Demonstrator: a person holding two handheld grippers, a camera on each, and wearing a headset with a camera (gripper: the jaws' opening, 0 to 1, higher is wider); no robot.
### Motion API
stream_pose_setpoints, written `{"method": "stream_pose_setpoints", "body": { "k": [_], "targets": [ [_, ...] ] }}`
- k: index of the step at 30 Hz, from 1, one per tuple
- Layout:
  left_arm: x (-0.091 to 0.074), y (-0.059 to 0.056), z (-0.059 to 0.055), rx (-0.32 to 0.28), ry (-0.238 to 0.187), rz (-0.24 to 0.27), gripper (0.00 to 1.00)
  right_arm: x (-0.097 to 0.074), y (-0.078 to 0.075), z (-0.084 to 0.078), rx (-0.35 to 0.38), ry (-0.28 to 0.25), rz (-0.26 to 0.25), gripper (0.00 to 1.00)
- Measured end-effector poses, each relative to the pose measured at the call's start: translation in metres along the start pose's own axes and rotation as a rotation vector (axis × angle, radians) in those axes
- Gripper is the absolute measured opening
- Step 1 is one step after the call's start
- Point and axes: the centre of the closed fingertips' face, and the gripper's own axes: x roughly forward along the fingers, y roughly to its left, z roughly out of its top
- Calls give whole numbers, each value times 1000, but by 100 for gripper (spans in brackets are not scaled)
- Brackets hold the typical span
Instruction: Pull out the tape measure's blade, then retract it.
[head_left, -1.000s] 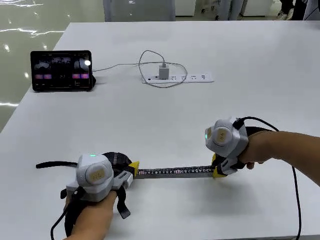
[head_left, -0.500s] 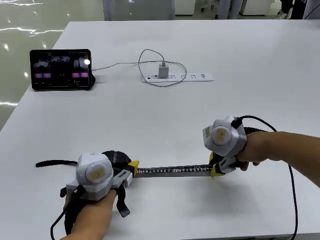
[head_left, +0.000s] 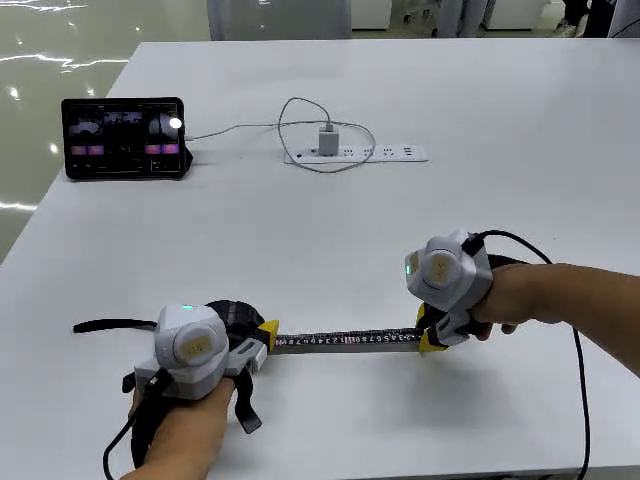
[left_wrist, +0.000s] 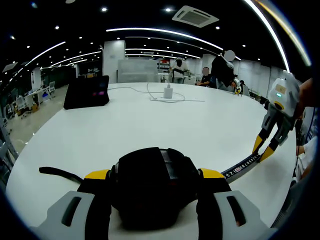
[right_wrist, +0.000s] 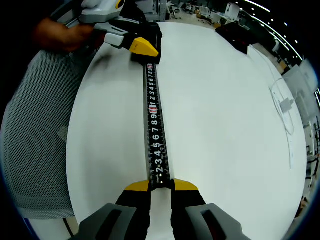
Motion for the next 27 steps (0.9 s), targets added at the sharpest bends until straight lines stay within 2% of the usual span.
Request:
{"method": "stream_pose_setpoints", "body": {
  "k": [12, 18, 22, 27],
  "targets": [
    [1, 0, -1, 2, 0, 0, 66, 1, 2, 4, -11, -4, -4, 12],
    [1, 0, -1, 4, 0, 0, 65, 2, 2, 7, 9, -1, -6, 12],
    [0, 0, 0, 4, 1, 0, 65, 2, 2, 8, -18, 5, -4, 12],
    [0, 0, 0, 5, 1, 0, 65, 3, 2, 9, -13, -2, 1, 11]
  ]
}}
